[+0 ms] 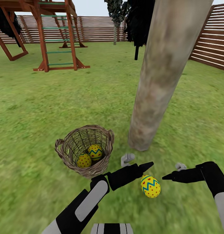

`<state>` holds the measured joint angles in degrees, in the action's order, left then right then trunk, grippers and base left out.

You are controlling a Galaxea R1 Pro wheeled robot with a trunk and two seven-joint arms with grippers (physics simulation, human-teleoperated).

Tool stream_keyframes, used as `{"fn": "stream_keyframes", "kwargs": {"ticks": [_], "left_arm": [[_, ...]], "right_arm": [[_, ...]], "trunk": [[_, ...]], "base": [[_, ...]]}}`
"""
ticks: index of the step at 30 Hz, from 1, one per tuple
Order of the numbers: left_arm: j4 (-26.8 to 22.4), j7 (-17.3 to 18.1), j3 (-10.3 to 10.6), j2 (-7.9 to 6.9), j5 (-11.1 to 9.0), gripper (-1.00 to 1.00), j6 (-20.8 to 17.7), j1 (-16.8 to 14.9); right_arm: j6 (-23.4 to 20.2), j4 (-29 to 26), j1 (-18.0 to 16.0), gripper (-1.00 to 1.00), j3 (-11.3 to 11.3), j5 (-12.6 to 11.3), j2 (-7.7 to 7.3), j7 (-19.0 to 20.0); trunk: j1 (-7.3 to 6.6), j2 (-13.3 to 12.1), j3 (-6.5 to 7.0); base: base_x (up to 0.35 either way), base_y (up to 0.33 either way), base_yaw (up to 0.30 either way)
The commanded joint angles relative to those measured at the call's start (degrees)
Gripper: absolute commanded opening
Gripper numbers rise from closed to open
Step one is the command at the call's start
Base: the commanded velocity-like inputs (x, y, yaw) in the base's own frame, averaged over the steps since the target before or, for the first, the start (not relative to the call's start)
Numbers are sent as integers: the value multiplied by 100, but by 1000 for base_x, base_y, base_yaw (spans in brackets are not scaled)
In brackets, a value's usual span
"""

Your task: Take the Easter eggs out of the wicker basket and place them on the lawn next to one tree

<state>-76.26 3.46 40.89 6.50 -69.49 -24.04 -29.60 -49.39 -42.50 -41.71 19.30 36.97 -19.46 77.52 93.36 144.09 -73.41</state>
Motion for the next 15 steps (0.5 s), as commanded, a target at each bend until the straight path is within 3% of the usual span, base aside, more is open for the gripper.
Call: {"fn": "stream_keyframes", "kwargs": {"ticks": [1, 15], "left_arm": [[3, 5, -2, 1, -30, 100, -22, -3], [18, 5, 7, 9, -32, 100, -22, -2]], "right_arm": [[-40, -5, -4, 100, 21, 59, 4, 55], [-36, -3, -4, 100, 21, 76, 4, 38]], "trunk": [[-3, 0, 19], [-39, -19, 329]], "base": [[0, 0, 0], [0, 0, 0]]}}
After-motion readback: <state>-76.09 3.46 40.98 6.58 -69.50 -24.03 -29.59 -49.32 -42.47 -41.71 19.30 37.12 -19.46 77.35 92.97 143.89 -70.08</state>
